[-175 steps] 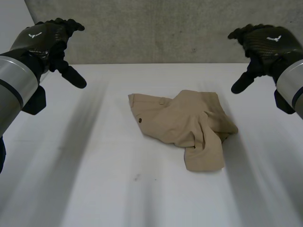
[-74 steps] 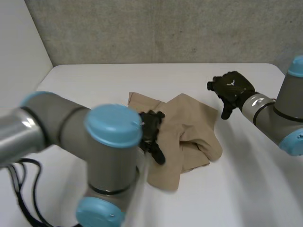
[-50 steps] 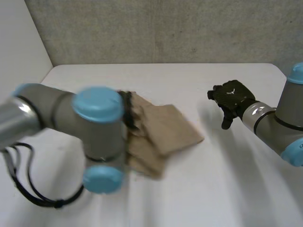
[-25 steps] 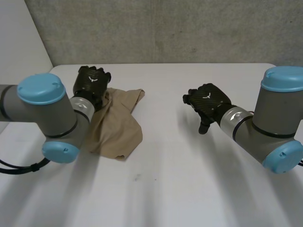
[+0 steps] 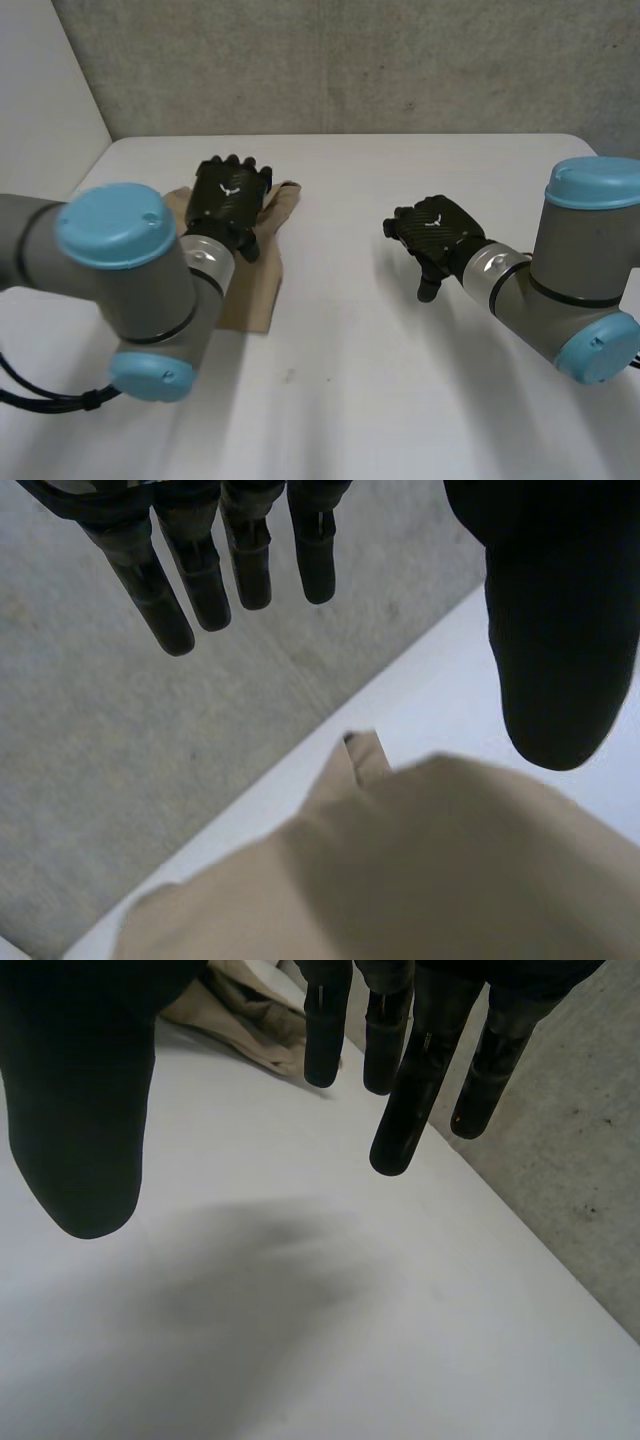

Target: Fold the shorts.

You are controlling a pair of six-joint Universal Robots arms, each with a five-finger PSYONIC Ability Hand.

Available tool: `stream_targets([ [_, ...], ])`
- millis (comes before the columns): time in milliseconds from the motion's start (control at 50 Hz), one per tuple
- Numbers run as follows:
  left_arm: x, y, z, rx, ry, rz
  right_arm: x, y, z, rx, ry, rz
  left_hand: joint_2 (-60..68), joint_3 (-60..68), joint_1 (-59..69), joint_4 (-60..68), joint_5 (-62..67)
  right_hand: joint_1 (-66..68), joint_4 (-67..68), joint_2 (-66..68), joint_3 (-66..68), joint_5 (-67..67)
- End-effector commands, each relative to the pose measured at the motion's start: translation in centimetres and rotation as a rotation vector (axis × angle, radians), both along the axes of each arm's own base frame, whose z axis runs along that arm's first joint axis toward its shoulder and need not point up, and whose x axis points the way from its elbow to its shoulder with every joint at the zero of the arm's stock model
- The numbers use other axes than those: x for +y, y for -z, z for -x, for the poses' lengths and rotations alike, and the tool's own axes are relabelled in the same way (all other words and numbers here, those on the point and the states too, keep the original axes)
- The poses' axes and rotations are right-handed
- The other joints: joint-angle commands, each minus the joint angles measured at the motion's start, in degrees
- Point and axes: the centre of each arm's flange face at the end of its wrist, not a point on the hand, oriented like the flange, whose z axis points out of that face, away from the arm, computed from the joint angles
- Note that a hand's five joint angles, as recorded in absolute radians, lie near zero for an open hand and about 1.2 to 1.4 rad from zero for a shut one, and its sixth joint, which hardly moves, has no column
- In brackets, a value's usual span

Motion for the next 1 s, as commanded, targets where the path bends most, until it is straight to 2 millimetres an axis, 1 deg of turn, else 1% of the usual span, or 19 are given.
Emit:
stream_targets([
  [20,-3.9,3.1,0.1,-0.04,-0.09,-0.02,0.1,0.2,0.1,0.006,-0.001,-0.003,-1.23,-1.4,-1.87,-1.18,-0.59,1.61,-0.59,-1.53,-21.06,-0.39],
  [40,-5.1,3.4,-0.4,-0.053,-0.115,-0.016,0.1,0.2,0.1,0.006,-0.001,-0.003,-1.23,-1.4,-1.87,-1.18,-0.59,1.61,-0.59,-1.53,-21.06,-0.39],
  [120,-7.6,4.2,-2.1,-0.109,-0.172,-0.002,0.1,0.2,0.1,0.008,-0.001,0.0,-0.06,-0.22,-0.7,-0.01,0.58,1.61,-0.59,-1.53,-21.06,-0.39],
  [180,-8.4,4.7,-2.6,-0.151,-0.187,0.003,0.1,0.2,0.0,0.008,-0.001,0.0,2.29,2.12,1.65,2.34,2.93,1.61,-0.59,-1.53,-21.06,-0.39],
  [220,-8.6,5.2,-2.8,-0.181,-0.189,0.0,0.1,0.3,0.1,0.01,0.0,0.0,10.01,9.84,9.37,10.06,10.65,1.61,-0.59,-1.53,-21.06,-0.39],
  [320,-7.9,5.8,-2.5,-0.192,-0.172,-0.027,-0.1,0.4,0.1,0.012,0.002,0.004,61.72,61.55,61.07,61.77,62.36,1.61,-0.59,-1.53,-21.06,-0.39],
  [380,-7.2,5.8,-1.9,-0.187,-0.151,-0.03,-0.2,0.3,0.1,0.012,0.005,0.007,61.83,61.66,61.19,61.88,62.47,1.61,-0.59,-1.53,-21.06,-0.39],
  [440,-5.6,4.7,-0.1,-0.163,-0.102,-0.01,-0.5,0.0,0.2,0.009,0.015,0.017,61.83,61.66,61.19,61.88,62.47,1.61,-0.59,-1.53,-21.06,-0.39],
  [460,-4.7,3.3,0.6,-0.139,-0.08,0.013,-0.6,-0.1,0.2,0.007,0.02,0.022,61.83,61.66,61.19,61.88,62.47,1.61,-0.59,-1.53,-21.06,-0.39],
  [520,-3.4,0.8,1.2,-0.097,-0.056,0.048,-0.9,-0.8,0.3,-0.002,0.042,0.04,61.83,61.66,61.19,61.88,62.47,1.61,-0.59,-1.53,-21.06,-0.39],
  [540,-2.5,-0.6,1.4,-0.073,-0.042,0.063,-1.2,-1.0,0.4,-0.003,0.054,0.045,61.83,61.66,61.19,61.88,62.47,1.61,-0.59,-1.53,-21.06,-0.39],
  [600,-1.2,-2.5,1.6,-0.031,-0.024,0.082,-2.3,-1.8,1.1,-0.019,0.107,0.064,61.83,61.66,61.19,61.88,62.47,1.61,-0.59,-1.53,-21.06,-0.39],
  [620,-0.3,-4.2,1.6,0.001,-0.012,0.103,-2.6,-1.9,1.4,-0.024,0.119,0.066,61.83,61.66,61.19,61.88,62.47,1.61,-0.59,-1.53,-21.06,-0.39],
  [660,0.6,-5.7,1.5,0.031,0.0,0.118,-3.0,-2.1,1.8,-0.044,0.139,0.056,61.83,61.66,61.19,61.88,62.47,1.27,-0.92,-1.87,-21.39,-0.72],
  [680,1.5,-7.0,1.4,0.058,0.013,0.132,-3.2,-2.2,2.1,-0.074,0.154,0.037,61.83,61.66,61.19,61.88,62.47,0.94,-1.26,-2.2,-21.73,-1.06],
  [760,3.0,-9.4,1.2,0.107,0.061,0.161,-3.2,-2.9,2.0,-0.202,0.187,-0.038,61.83,61.66,61.19,61.88,62.47,-4.94,-7.14,-8.08,-27.61,-6.93],
  [820,3.5,-9.9,1.1,0.119,0.087,0.164,-2.8,-4.3,2.0,-0.323,0.21,-0.094,61.83,61.66,61.19,61.88,62.47,-7.3,-9.49,-10.44,-29.96,-9.29],
  [860,3.8,-9.5,1.1,0.121,0.106,0.15,-2.6,-4.6,2.0,-0.373,0.213,-0.128,61.83,61.66,61.19,61.88,62.47,-8.48,-10.68,-11.62,-31.15,-10.48],
  [1000,4.6,-7.6,0.9,0.144,0.118,0.058,-1.8,-4.6,1.4,-0.518,0.191,-0.27,61.83,61.66,61.19,61.88,62.47,-9.41,-11.61,-12.55,-32.07,-11.4],
])
